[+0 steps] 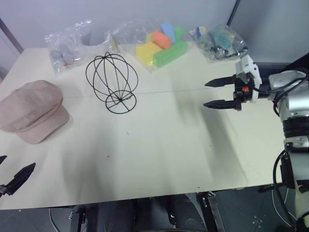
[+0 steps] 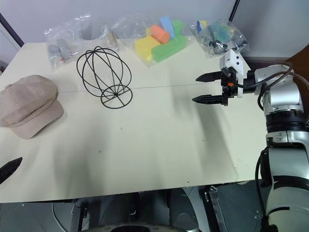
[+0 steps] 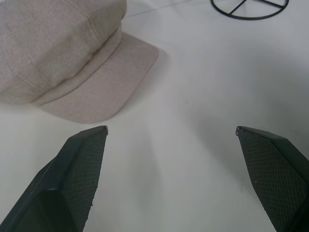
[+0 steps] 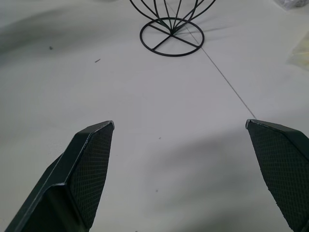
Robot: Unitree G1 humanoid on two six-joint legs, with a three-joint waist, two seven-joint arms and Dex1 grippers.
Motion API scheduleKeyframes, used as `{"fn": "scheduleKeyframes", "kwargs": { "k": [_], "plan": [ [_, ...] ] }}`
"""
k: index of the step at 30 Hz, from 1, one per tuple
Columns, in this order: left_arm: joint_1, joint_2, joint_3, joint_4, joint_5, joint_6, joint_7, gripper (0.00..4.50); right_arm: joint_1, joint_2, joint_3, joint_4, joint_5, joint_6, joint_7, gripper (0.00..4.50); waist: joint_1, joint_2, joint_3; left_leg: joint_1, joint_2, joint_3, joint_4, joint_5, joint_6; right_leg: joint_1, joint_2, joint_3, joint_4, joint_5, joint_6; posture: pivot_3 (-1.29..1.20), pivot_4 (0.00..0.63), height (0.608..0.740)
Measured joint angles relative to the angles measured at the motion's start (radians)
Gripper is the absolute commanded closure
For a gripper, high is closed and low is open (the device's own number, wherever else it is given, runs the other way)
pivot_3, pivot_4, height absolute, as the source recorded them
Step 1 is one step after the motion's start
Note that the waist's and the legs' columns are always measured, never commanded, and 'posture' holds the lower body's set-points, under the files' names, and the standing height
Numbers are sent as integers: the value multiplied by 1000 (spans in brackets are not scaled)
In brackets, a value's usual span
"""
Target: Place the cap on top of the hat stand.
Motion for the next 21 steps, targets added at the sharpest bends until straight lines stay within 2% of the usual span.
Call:
{"fn": "scheduleKeyframes", "kwargs": {
  "k": [9,13,16,21],
  "plan": [
    [-19,5,-2,-5,3,-5,26,40,-2,0,0,7,-4,-18,5,0,0,0,0,0,0,0,0,0,0,0,0,0,0,0,0,0,150,740],
    [-48,33,-37,-7,52,-24,53,40,-2,1,-1,1,-2,13,-8,0,1,0,0,0,0,0,0,0,0,0,0,0,0,0,0,0,150,740],
    [-46,71,-121,-33,184,-74,86,40,24,0,-13,-66,19,62,-14,0,2,0,0,0,0,0,0,0,0,0,0,0,0,0,0,0,150,740],
    [-135,170,-396,-32,617,-108,339,40,139,3,-58,-372,136,231,-66,0,5,1,0,0,0,0,0,0,0,0,1,1,2,0,0,0,150,740]
  ]
}}
